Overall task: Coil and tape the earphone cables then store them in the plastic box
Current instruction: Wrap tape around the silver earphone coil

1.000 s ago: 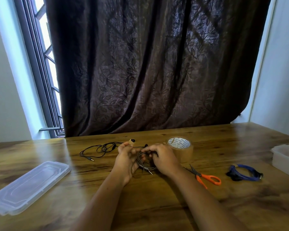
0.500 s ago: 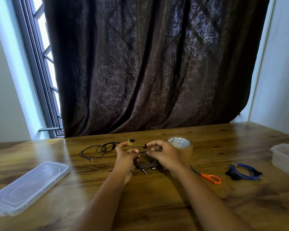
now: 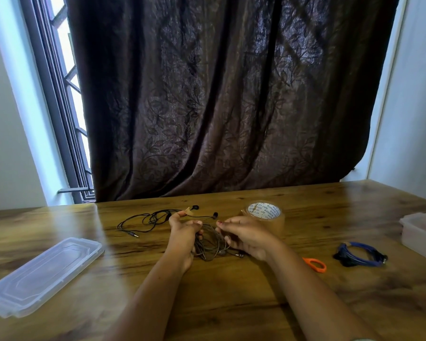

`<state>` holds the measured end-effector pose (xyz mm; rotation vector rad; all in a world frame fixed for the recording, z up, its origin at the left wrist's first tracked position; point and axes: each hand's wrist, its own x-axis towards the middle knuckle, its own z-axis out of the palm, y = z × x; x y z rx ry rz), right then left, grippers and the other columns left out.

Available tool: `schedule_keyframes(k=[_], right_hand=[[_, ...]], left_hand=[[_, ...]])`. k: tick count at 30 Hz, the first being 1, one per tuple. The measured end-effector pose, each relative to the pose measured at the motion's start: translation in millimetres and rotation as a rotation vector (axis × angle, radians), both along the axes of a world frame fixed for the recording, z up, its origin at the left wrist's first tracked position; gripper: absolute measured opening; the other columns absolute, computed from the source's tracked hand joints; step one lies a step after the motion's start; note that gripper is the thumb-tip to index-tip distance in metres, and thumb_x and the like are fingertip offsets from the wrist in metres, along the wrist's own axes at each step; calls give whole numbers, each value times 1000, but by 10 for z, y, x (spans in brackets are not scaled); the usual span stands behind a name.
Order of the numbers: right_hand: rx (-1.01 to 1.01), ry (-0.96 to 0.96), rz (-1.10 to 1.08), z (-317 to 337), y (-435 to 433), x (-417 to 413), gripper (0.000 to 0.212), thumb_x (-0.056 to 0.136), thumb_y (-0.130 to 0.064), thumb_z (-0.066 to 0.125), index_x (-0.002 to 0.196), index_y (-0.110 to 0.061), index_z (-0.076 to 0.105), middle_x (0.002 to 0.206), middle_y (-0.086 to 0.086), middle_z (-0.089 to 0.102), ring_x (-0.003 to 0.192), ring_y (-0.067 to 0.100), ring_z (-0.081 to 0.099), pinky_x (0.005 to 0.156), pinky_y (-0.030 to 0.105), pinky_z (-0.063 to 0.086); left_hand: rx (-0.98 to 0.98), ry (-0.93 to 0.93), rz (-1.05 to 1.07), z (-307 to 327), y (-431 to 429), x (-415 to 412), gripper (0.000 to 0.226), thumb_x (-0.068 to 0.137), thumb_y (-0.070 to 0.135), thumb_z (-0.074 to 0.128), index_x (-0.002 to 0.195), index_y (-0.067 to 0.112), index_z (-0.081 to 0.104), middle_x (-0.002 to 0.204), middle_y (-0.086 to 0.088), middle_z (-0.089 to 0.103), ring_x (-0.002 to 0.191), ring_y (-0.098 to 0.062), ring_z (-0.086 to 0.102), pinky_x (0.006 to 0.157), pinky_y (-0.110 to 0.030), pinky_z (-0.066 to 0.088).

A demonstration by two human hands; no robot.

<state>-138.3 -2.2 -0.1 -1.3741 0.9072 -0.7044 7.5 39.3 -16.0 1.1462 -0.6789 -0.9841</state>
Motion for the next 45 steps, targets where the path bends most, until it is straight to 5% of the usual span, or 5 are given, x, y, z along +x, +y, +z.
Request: schedule_keyframes(k=[10, 17, 23, 27, 45], right_hand=[[73, -103, -33, 72, 40, 48, 26, 102, -15, 30, 110, -18, 55, 77, 6, 71, 60, 10, 52, 53, 21, 41], [4, -41, -11, 48, 9, 16, 58, 82, -71, 40, 112, -24, 56, 81, 3, 69, 65, 12, 58, 55, 22, 43], [-172, 145, 15, 8, 40, 45, 54, 71, -28, 82, 117, -23, 55, 96, 2, 69, 86, 15, 65, 74, 29, 54], [-260, 197, -88, -20, 56, 84, 51, 76, -12, 75, 121, -20, 54, 98, 3, 66, 85, 15, 65, 71, 30, 56], [-307, 91, 22, 23, 101, 83, 9, 96, -23, 54, 95, -22, 63, 103, 10, 71, 95, 19, 67, 84, 33, 52]], left_hand=[[-41, -51, 8, 8, 11, -33, 43, 93, -6, 47, 121, 24, 34, 89, -4, 56, 73, -15, 53, 62, -28, 46], [-52, -81, -24, 22, 25, -38, 45, 92, -9, 46, 122, 23, 36, 88, -6, 59, 76, -17, 56, 67, -30, 48], [-90, -105, -55, 37, 38, -65, 46, 89, -10, 48, 121, 21, 37, 87, -8, 63, 86, -26, 61, 85, -47, 51], [-160, -52, -96, 68, 62, -104, 44, 89, -12, 49, 118, 20, 40, 77, -4, 59, 63, -11, 60, 52, -24, 51], [-246, 22, -44, 107, 91, -133, 42, 85, -8, 59, 116, 15, 43, 86, -8, 65, 73, -30, 61, 62, -39, 58]])
